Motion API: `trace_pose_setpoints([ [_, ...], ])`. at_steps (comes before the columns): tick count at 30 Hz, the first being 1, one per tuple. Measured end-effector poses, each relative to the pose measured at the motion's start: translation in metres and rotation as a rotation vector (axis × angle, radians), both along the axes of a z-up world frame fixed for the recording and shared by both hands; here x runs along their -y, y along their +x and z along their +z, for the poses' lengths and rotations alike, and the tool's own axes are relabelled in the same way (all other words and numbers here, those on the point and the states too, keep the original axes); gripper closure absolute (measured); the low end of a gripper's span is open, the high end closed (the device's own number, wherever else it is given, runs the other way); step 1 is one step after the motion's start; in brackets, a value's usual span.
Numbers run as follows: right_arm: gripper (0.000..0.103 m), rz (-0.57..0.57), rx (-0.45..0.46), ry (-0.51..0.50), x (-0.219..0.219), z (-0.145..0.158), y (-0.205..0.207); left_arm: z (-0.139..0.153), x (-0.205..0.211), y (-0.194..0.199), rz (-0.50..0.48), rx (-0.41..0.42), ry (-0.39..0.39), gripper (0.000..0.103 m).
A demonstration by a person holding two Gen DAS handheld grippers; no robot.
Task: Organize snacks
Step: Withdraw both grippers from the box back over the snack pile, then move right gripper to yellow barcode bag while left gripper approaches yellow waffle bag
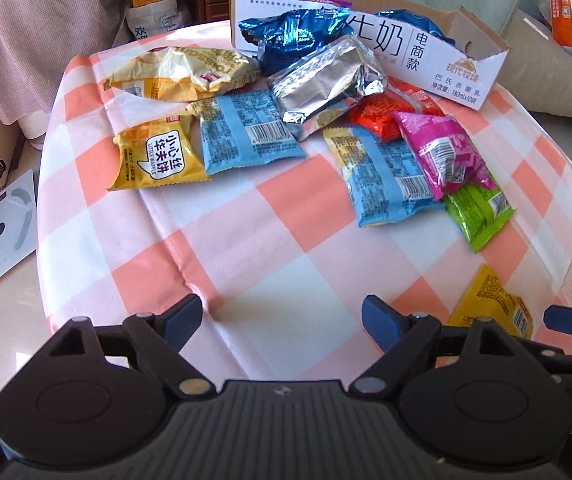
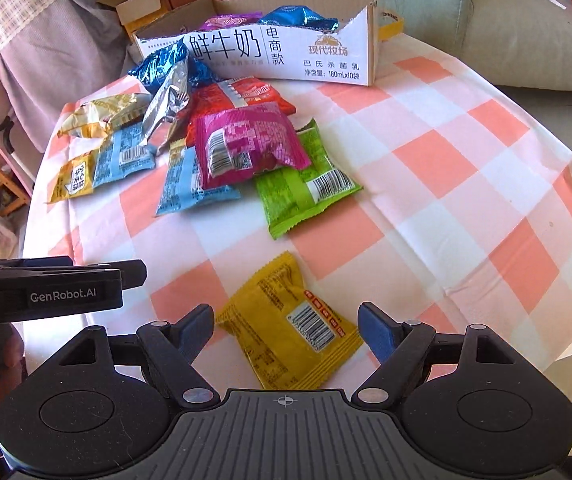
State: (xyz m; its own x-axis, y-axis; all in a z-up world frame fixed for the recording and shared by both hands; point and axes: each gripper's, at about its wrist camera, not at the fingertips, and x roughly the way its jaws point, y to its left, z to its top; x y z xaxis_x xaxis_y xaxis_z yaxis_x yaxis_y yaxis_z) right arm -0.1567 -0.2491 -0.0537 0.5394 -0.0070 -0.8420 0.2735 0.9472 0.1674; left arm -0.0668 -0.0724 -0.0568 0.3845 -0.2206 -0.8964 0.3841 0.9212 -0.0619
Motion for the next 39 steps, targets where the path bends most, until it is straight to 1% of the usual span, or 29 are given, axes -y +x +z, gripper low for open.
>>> trace_pose_setpoints([
  [2,0.022,0.011,-0.004,0.001,-0.001,-0.003,-0.003,-0.003,-0.005,-0.003,0.001,-0.001,0.006,0.016],
  [3,0.018,0.019,-0.006,-0.001,-0.001,-0.004,-0.003,-0.003,-0.007,-0.004,0.003,0.0,0.008,0.016],
  [5,0.016,0.031,-0.009,-0.007,-0.001,-0.007,-0.003,-0.004,-0.01,-0.004,0.009,0.006,0.009,0.016],
  [10,0.016,0.049,-0.028,-0.05,-0.006,-0.014,0.003,0.0,-0.015,0.0,0.042,0.022,-0.013,0.016],
  [13,0.019,0.086,-0.026,-0.106,-0.015,-0.018,0.005,0.004,-0.016,0.004,0.059,0.024,-0.034,0.016],
  [16,0.027,0.106,-0.034,-0.156,-0.024,-0.022,0.006,0.006,-0.022,0.013,0.104,0.025,-0.055,0.016],
  [17,0.033,0.118,-0.022,-0.169,-0.027,-0.021,0.005,0.006,-0.026,0.017,0.125,0.025,-0.061,0.016],
  [18,0.037,0.131,-0.013,-0.171,-0.029,-0.02,0.006,0.007,-0.032,0.022,0.153,0.027,-0.066,0.016],
  [22,0.045,0.146,0.018,-0.155,-0.036,-0.015,0.009,0.004,-0.054,0.038,0.267,0.047,-0.054,0.016],
  [23,0.051,0.149,0.026,-0.155,-0.038,-0.014,0.01,0.003,-0.057,0.042,0.284,0.05,-0.049,0.016],
  [24,0.058,0.155,0.036,-0.141,-0.041,-0.013,0.012,0.001,-0.06,0.047,0.3,0.058,-0.041,0.017],
  [27,0.059,0.152,0.051,-0.091,-0.046,-0.011,0.019,0.001,-0.064,0.06,0.314,0.109,-0.003,0.017],
  [29,0.059,0.137,0.05,-0.095,-0.051,-0.012,0.023,0.002,-0.064,0.069,0.304,0.127,0.007,0.017],
  [31,0.06,0.113,0.041,-0.071,-0.051,-0.014,0.028,0.001,-0.063,0.08,0.295,0.124,-0.007,0.017],
  [36,0.059,0.057,0.057,-0.003,-0.049,-0.014,0.035,-0.001,-0.057,0.096,0.293,0.133,-0.017,0.017],
  [38,0.059,0.044,0.057,0.015,-0.049,-0.014,0.037,0.003,-0.06,0.095,0.308,0.12,-0.046,0.017],
  [39,0.057,0.038,0.058,0.029,-0.049,-0.014,0.037,0.005,-0.063,0.093,0.314,0.105,-0.075,0.017],
])
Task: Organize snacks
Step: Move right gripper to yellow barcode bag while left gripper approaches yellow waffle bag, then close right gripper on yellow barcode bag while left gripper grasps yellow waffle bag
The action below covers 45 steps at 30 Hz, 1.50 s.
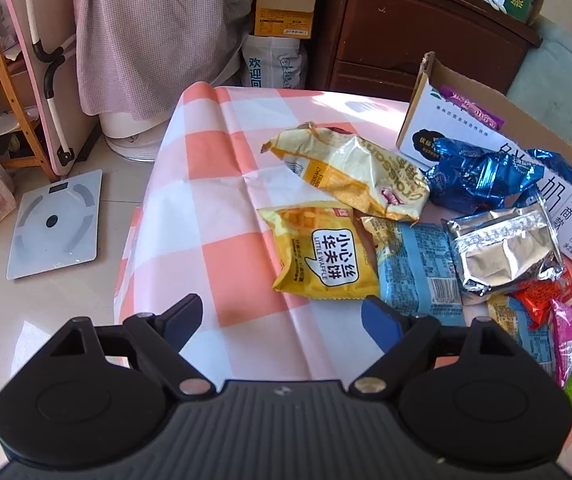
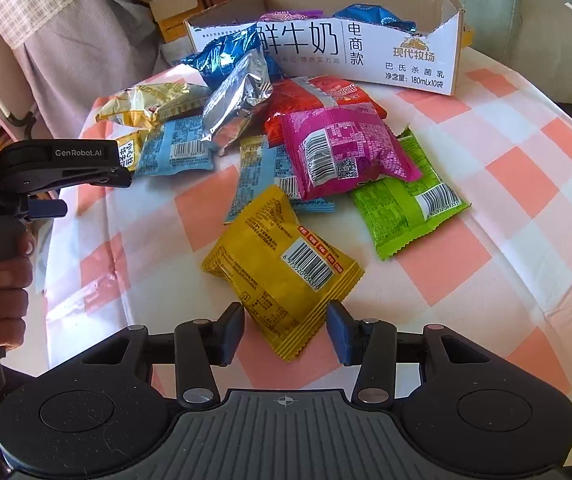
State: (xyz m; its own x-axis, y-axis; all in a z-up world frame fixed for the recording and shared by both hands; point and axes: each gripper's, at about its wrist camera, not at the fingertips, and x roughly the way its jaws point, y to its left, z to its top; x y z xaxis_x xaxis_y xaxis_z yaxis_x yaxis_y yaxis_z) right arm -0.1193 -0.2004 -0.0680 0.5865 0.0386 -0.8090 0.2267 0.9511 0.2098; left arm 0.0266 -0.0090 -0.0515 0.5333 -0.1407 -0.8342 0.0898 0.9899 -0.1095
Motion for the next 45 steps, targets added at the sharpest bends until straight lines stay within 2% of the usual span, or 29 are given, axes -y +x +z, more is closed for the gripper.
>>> trace_pose_setpoints([
  [3,0.054,-0.009,0.001,0.013,-0.001,0.0,0.002,0.006,-0.006,-0.003,0.006,-0.015,-0.066,0.016],
  [5,0.05,-0.013,0.0,0.019,-0.002,0.0,0.003,0.008,-0.003,0.001,0.003,0.005,-0.045,0.016],
  [7,0.045,-0.022,0.003,0.04,-0.002,-0.001,0.004,0.007,0.001,0.009,0.013,0.032,0.01,0.016],
  [10,0.043,-0.05,0.009,0.088,0.002,-0.001,0.005,-0.002,0.002,0.028,0.043,0.013,0.038,0.016],
  [14,0.039,-0.088,0.016,0.144,0.008,-0.001,0.004,-0.007,0.004,0.042,0.049,0.037,0.02,0.013],
  [18,0.037,-0.12,0.03,0.158,0.011,-0.001,0.005,-0.006,0.006,0.048,0.041,0.056,0.014,0.013],
  [23,0.035,-0.147,0.034,0.185,0.013,-0.002,0.006,-0.003,0.003,0.051,0.046,0.064,-0.045,0.013],
  [27,0.033,-0.13,0.036,0.161,0.008,-0.003,0.01,-0.005,0.01,0.06,0.034,0.067,-0.021,0.013],
  [31,0.03,-0.125,0.038,0.147,0.006,-0.003,0.013,-0.014,0.019,0.067,0.025,0.063,0.056,0.014],
  [34,0.029,-0.126,0.039,0.139,0.006,-0.003,0.015,-0.016,0.022,0.062,0.012,0.093,0.093,0.018],
  [36,0.029,-0.128,0.04,0.14,0.007,-0.003,0.016,-0.015,0.021,0.056,-0.006,0.112,0.092,0.026],
  [38,0.029,-0.137,0.042,0.15,0.009,-0.003,0.017,-0.014,0.018,0.048,-0.024,0.123,0.086,0.041],
  [45,0.029,-0.184,0.055,0.149,0.016,-0.002,0.015,-0.013,0.006,0.015,-0.037,0.123,0.087,0.042],
])
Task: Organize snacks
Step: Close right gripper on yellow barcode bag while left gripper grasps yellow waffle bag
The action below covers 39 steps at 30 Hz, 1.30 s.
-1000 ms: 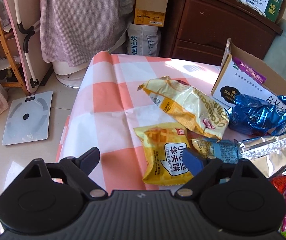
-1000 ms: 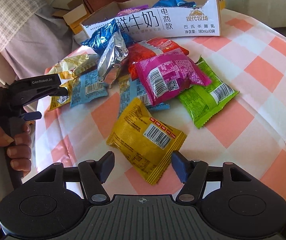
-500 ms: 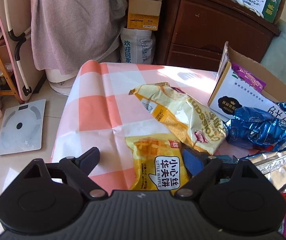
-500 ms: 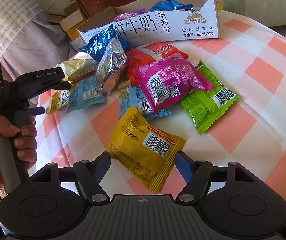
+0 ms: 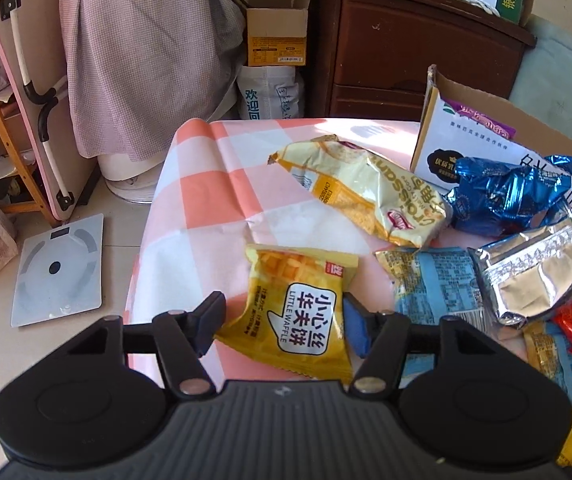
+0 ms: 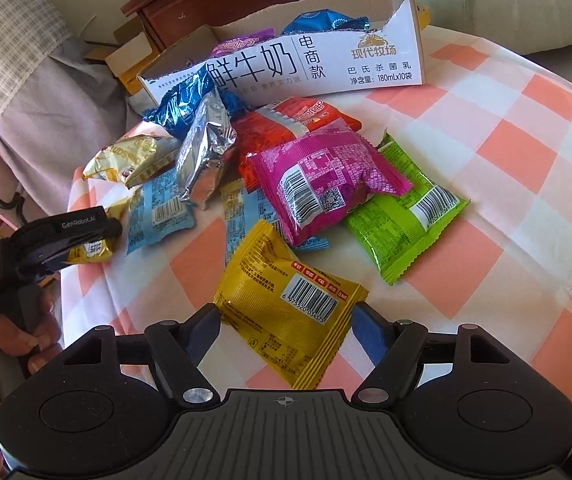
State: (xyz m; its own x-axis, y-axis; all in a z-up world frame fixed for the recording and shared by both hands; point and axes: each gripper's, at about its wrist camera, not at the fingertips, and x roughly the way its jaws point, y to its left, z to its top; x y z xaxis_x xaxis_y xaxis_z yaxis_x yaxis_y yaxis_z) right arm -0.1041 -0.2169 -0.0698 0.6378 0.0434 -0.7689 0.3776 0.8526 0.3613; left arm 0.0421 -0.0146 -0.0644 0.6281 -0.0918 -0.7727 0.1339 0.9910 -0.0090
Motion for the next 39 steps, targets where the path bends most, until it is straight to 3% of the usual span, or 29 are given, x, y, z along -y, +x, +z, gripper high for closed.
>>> trace_pose_setpoints([
  [6,0.031,0.003,0.015,-0.028,0.001,0.0,0.001,0.001,-0.002,-0.039,-0.017,-0.013,-0.009,0.043],
  [10,0.03,0.093,0.001,-0.038,-0.007,0.0,0.002,0.001,-0.002,-0.064,-0.033,-0.025,-0.012,0.043],
  [16,0.03,0.172,-0.029,0.074,0.0,0.006,-0.01,0.002,-0.006,-0.085,-0.044,-0.051,-0.015,0.043],
  [22,0.025,0.282,0.024,-0.171,-0.012,0.023,-0.012,0.002,-0.004,-0.096,-0.07,-0.057,0.01,0.043],
  [29,0.025,0.354,0.002,-0.245,-0.027,0.007,0.0,0.002,-0.004,-0.098,-0.071,-0.055,0.032,0.038],
  [34,0.028,0.357,-0.029,-0.322,-0.039,-0.003,0.009,0.002,-0.001,-0.099,-0.085,-0.049,0.046,0.041],
  [37,0.042,0.364,-0.015,-0.382,-0.046,-0.004,0.01,0.003,0.002,-0.101,-0.107,-0.05,0.037,0.053],
  [39,0.047,0.368,-0.007,-0.385,-0.048,-0.004,0.009,0.004,0.005,-0.102,-0.118,-0.044,0.047,0.055],
])
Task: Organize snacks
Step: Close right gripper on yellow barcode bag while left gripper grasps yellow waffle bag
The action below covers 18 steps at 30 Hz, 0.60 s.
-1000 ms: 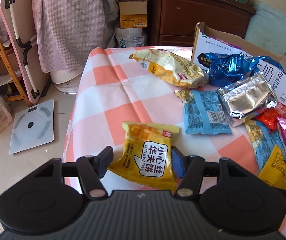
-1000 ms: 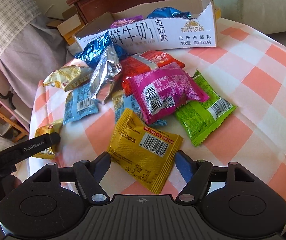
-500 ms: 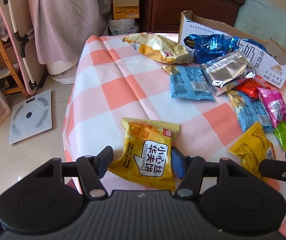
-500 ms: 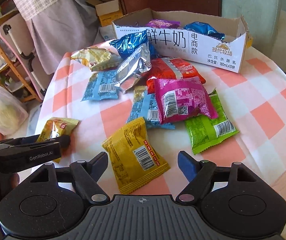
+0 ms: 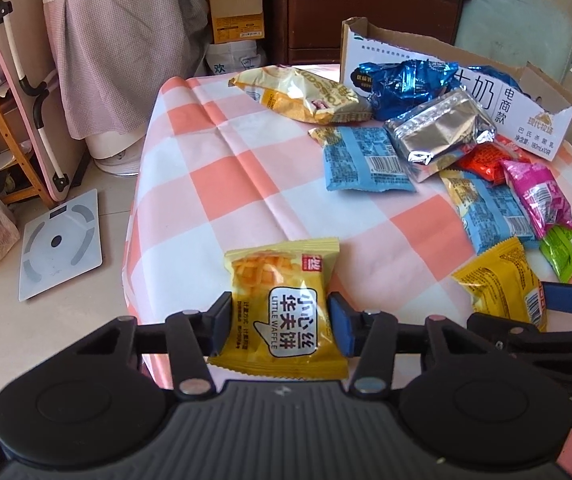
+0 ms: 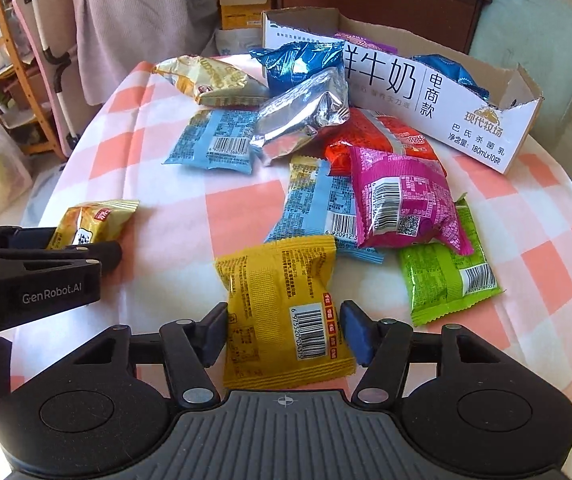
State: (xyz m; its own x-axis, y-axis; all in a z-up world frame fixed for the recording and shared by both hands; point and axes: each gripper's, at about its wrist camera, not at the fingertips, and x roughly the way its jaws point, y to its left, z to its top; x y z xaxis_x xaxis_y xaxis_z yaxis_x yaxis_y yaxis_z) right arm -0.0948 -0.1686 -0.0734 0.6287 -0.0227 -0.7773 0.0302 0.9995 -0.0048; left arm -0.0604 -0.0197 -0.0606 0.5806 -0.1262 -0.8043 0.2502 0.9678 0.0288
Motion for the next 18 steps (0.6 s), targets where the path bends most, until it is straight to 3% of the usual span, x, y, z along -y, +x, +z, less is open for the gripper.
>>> trace_pose_setpoints([
  [9,0.052,0.01,0.029,0.021,-0.004,0.009,-0.008,0.004,0.006,-0.004,-0.01,-0.008,0.0,0.057],
  [18,0.052,-0.001,0.092,0.001,-0.004,0.037,-0.013,0.028,0.02,-0.003,-0.046,0.045,0.011,0.057],
])
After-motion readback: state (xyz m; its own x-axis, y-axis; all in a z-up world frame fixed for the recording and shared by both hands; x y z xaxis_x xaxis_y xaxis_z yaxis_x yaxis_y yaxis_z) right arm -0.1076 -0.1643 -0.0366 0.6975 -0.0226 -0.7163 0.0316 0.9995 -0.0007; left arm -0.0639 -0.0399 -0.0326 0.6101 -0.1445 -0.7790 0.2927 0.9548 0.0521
